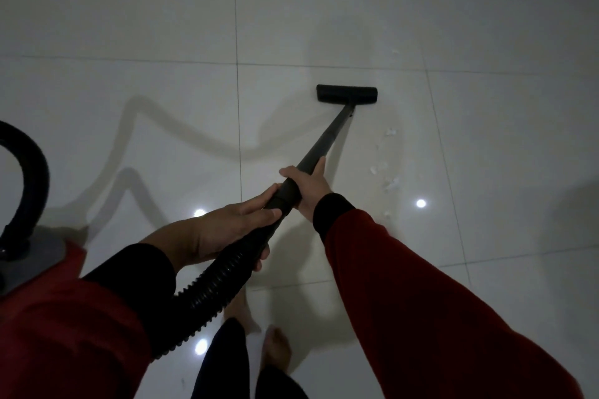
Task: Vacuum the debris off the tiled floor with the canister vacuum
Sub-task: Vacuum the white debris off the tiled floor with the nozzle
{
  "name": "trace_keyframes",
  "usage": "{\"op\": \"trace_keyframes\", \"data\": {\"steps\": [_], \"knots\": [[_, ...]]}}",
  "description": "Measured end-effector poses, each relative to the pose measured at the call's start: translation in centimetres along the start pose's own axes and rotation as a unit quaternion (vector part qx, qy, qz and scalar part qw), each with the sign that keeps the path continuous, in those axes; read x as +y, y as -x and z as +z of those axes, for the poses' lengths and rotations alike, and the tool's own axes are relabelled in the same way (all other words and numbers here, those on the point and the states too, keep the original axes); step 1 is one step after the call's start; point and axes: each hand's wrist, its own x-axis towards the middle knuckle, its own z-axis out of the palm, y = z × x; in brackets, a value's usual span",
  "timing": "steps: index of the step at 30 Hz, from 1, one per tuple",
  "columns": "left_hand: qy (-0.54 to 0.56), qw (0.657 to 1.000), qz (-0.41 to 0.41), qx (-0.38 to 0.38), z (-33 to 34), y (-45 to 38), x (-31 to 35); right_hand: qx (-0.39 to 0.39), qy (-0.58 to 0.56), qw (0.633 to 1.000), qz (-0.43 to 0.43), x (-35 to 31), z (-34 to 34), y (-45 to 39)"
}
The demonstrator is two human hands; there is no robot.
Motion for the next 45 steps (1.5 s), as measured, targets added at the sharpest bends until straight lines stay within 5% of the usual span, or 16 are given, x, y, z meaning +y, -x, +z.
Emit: {"op": "trace_keyframes", "data": {"steps": [21,45], "knots": [[-0.025,1.0,-0.014,-0.006,8.4,1.7,-6.4,0.054,0.01,0.998,0.001,7.0,-6.3,6.3],[-0.1,0.992,-0.047,-0.06,8.9,8.6,-15.6,0.107,-0.07,0.992,-0.006,18.4,-3.8,14.3]]}}
